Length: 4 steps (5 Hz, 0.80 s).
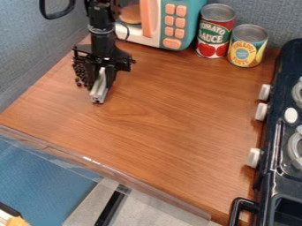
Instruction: Sweep into pile
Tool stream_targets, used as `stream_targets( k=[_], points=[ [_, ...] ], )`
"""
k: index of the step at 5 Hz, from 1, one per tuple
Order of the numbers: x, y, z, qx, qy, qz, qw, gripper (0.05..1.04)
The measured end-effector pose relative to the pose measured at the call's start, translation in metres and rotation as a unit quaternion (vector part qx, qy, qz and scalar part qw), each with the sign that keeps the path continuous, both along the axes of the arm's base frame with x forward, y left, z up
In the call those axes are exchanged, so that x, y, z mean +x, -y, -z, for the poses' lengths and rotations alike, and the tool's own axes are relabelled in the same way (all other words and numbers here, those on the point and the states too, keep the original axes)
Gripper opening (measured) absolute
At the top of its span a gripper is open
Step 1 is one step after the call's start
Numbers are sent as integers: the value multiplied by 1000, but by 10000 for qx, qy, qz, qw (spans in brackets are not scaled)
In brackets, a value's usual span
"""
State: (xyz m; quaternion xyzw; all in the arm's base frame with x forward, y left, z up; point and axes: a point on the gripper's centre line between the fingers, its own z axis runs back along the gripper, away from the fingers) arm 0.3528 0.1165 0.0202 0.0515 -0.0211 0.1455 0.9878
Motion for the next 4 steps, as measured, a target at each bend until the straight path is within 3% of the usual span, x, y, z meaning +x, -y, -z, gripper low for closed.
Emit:
stream_targets(
  k=[3, 4],
  points=[
    [18, 33, -23, -219, 338, 87, 9992, 377],
    [25, 34, -17, -240, 346, -173, 9990, 377]
  ],
)
